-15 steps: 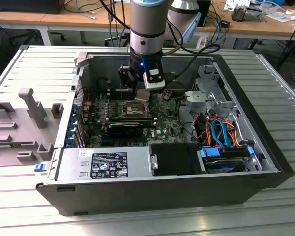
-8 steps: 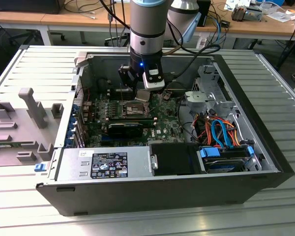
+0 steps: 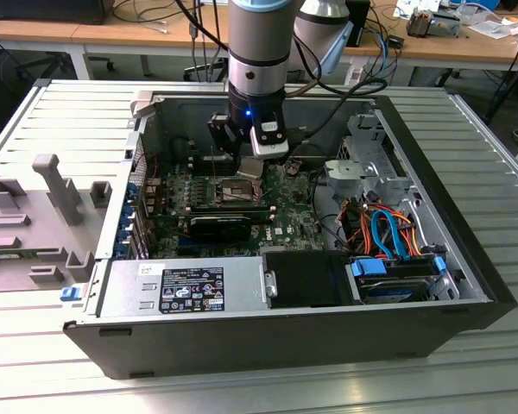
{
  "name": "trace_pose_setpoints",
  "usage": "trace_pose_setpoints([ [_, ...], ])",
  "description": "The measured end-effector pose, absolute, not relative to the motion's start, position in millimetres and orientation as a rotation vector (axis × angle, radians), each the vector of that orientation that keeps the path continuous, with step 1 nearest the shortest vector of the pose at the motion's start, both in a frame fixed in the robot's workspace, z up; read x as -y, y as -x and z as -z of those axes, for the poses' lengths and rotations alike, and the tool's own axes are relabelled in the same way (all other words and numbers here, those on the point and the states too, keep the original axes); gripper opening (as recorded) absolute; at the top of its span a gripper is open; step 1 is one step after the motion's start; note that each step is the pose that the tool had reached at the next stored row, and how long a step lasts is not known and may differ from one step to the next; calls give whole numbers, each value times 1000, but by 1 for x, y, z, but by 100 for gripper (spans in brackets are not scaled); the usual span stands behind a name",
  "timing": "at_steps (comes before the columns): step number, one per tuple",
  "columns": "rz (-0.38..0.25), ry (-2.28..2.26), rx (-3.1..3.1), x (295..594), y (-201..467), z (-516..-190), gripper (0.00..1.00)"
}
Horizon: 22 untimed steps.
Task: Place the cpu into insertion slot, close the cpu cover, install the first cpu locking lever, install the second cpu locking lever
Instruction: 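Place the cpu into insertion slot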
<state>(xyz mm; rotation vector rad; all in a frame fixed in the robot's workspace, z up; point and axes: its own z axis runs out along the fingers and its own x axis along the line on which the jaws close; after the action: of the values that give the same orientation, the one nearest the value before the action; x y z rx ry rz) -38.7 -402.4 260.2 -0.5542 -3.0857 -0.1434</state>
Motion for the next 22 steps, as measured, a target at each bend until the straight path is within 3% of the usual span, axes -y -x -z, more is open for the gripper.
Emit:
trace_pose_setpoints([
  [22,144,625,3074,402,39,-260,54],
])
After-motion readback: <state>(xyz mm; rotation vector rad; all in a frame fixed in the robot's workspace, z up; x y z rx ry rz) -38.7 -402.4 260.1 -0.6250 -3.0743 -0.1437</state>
